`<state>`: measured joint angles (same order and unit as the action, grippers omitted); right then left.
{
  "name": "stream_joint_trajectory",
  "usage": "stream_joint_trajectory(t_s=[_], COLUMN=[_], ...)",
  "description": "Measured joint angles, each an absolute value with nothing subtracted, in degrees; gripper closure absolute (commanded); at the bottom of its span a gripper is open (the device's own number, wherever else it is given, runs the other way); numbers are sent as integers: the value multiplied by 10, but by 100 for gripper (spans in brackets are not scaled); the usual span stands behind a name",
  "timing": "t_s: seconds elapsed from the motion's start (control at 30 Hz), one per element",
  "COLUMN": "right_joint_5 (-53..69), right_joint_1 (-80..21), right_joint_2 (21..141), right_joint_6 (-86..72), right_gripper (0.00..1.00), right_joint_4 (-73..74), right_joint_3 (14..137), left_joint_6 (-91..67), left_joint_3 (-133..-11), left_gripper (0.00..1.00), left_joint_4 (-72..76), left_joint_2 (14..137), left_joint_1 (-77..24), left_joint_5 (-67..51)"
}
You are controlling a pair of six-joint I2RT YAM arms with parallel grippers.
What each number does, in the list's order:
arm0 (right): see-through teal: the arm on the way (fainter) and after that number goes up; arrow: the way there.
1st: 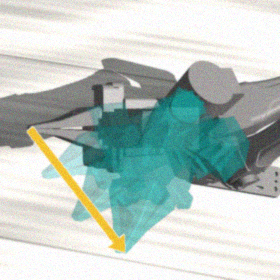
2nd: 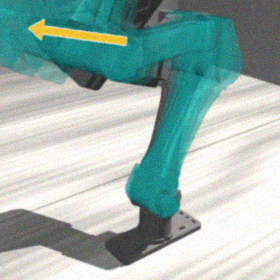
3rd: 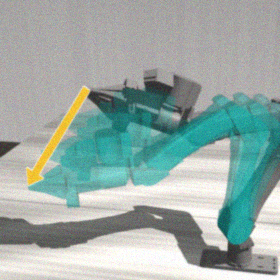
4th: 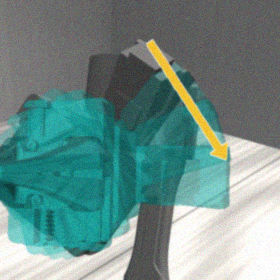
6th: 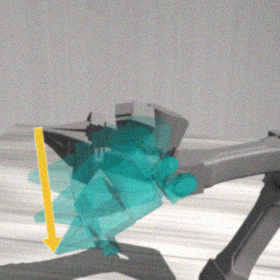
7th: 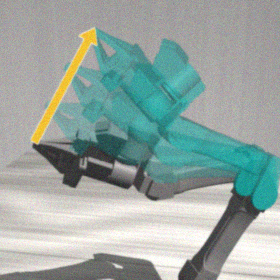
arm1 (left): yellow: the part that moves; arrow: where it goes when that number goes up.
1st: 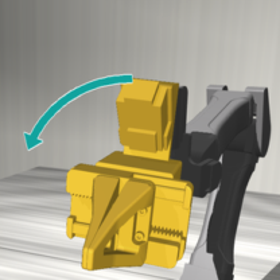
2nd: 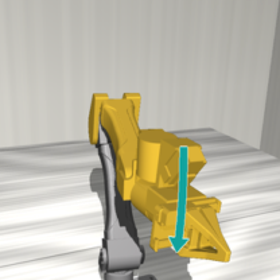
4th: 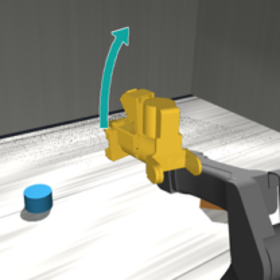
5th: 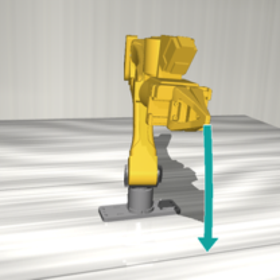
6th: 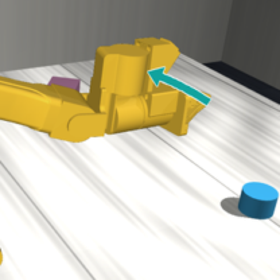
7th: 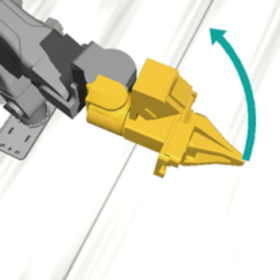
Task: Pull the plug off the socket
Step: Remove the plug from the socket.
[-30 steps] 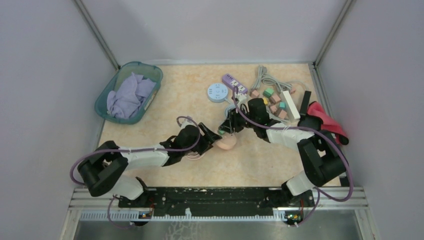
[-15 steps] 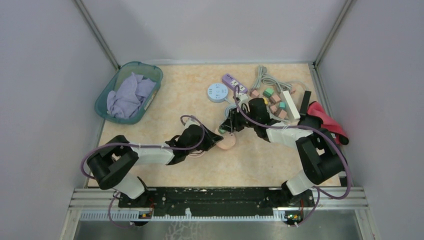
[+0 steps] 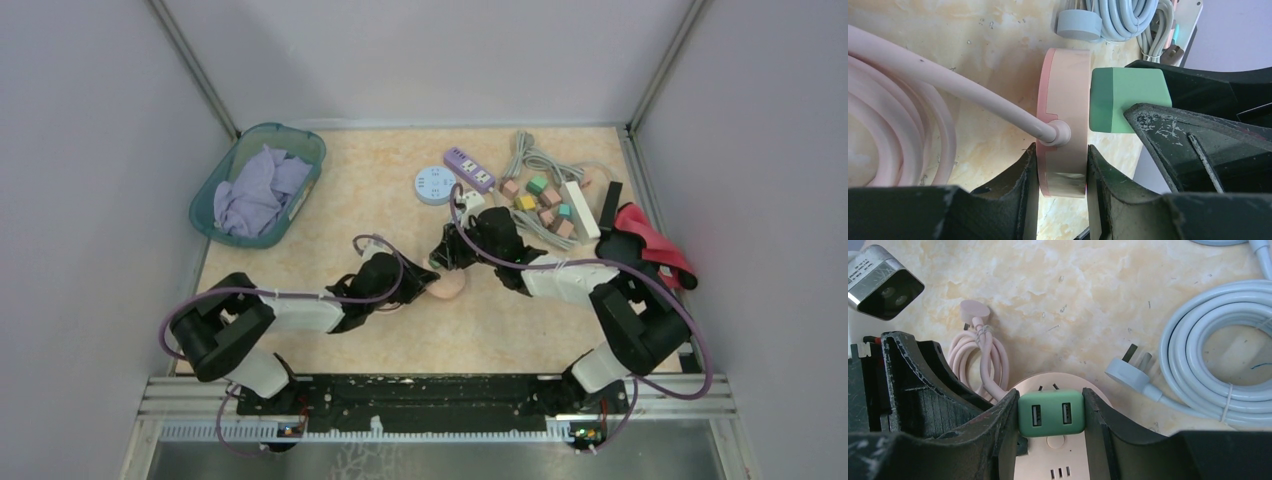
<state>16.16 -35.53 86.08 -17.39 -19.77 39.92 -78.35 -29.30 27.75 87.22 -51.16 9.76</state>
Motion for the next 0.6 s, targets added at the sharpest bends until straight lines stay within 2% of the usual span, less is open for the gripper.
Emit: stream_joint_trajectory(t_s=[0.17,0.43,0.6], right_joint_5=[142,263,277], right_joint_1=[-361,-302,-303], right_joint_2=[854,853,854], right_joint_6=[-176,-185,-197], right_gripper=[100,100,100], right_joint_4=[-192,-214,-251], right_joint_3=[396,386,373], left_joint_6=[-789,-788,-788], left_joint_3=[-280,-261,-252], left_gripper=[100,100,100], left_joint_4=[300,340,352], left_joint_2=[872,861,852], left_joint_1=[-511,-504,-496], left_joint_5=[94,83,77])
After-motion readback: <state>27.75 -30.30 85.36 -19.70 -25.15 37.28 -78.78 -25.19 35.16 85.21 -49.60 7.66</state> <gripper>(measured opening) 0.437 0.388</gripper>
